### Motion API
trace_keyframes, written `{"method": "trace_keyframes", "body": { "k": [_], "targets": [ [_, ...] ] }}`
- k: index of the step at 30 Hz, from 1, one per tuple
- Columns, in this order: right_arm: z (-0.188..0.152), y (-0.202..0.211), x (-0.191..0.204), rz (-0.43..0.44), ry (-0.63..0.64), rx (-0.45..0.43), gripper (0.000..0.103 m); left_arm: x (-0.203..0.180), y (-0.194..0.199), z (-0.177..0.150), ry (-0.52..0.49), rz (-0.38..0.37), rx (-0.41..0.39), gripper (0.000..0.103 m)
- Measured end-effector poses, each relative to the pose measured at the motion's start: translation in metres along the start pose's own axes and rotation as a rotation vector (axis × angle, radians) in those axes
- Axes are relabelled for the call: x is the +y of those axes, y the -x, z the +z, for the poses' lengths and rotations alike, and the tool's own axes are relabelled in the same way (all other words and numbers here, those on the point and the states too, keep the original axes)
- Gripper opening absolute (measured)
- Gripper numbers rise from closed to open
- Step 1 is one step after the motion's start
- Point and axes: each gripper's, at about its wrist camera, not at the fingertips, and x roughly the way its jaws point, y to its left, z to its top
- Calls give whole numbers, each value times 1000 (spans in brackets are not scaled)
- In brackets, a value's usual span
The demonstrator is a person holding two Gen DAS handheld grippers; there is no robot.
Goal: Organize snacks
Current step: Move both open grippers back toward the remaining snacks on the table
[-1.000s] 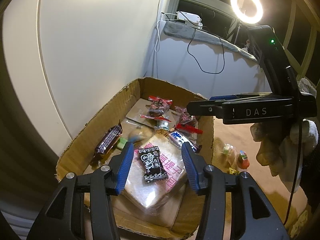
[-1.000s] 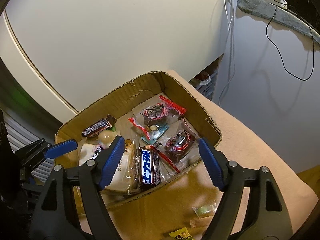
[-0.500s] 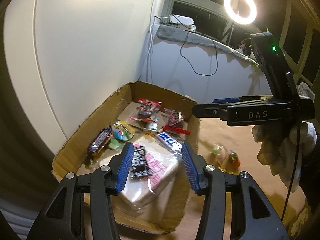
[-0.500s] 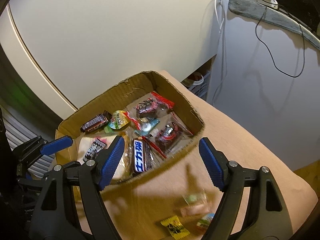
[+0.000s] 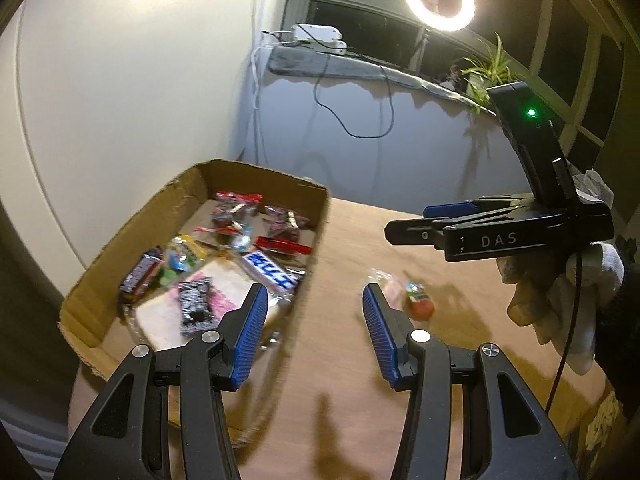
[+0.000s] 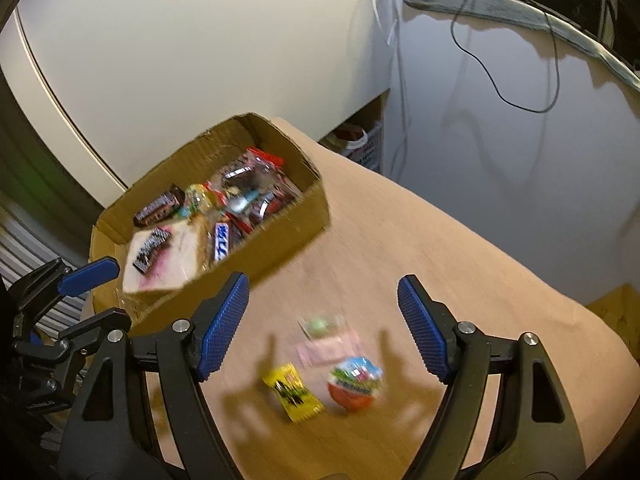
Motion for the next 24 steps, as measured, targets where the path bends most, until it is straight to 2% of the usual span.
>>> {"method": "trace_keyframes", "body": {
  "k": [14, 24],
  "targets": [
    [-38, 11, -29, -22, -38, 18, 79, -42, -8, -7, -52, -32, 21, 48],
    [-60, -5, -37, 9, -45, 76, 79, -70, -39, -36, -74, -134, 136, 49]
  ]
}}
